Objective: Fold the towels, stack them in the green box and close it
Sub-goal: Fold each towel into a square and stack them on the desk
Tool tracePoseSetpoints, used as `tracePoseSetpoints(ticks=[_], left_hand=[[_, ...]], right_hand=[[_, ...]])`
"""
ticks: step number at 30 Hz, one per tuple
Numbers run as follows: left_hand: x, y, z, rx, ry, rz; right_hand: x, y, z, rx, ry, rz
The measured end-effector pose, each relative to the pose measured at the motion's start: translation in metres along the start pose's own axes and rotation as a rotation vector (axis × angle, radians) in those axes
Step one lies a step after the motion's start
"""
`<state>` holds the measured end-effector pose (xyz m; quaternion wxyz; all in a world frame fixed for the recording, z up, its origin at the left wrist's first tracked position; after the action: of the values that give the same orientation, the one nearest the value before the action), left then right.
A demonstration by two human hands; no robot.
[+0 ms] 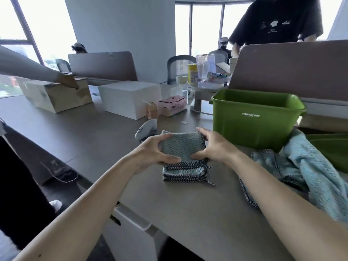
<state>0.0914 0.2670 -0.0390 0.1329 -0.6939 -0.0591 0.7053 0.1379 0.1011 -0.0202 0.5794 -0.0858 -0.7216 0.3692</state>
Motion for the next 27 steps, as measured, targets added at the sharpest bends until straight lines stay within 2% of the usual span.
tracePoseSetpoints(ticks=[6,12,15,20,24,27], left_hand=[[0.023,0.011,-0.012,0.076,-0.067,-0.082],[0.03,-0.002,-0.02,0.076,-0.107,-0.494],[0.039,-0.007,-0.019,0.1,-0.122,-0.519],[0.04,-0.016,-0.019,0.096,-0.136,-0.536],[0.03,-0.014,-0.017,0.089,-0.13,-0.573],[0.008,-0.008,-0.015,0.025,-0.057,-0.608]], right_hand=[[-0.025,0.006,-0.003,0.034,0.075,0.038],[-0.03,0.015,0.002,0.146,0.109,0.149],[-0.026,0.016,0.0,0.145,0.032,0.298],[-0.021,0.026,0.0,0.16,0.006,0.371],[-0.019,0.019,0.002,0.136,-0.005,0.379],[-0.013,-0.002,0.01,0.04,-0.012,0.324]])
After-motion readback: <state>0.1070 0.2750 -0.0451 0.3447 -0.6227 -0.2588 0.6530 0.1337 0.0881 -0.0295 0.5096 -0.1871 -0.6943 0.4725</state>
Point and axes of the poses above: each hand's wrist, its own z-axis away from the middle knuckle, its own y-axis out of the palm, x = y × z, the point moved 9 cm from there along -z, towards the middle knuckle
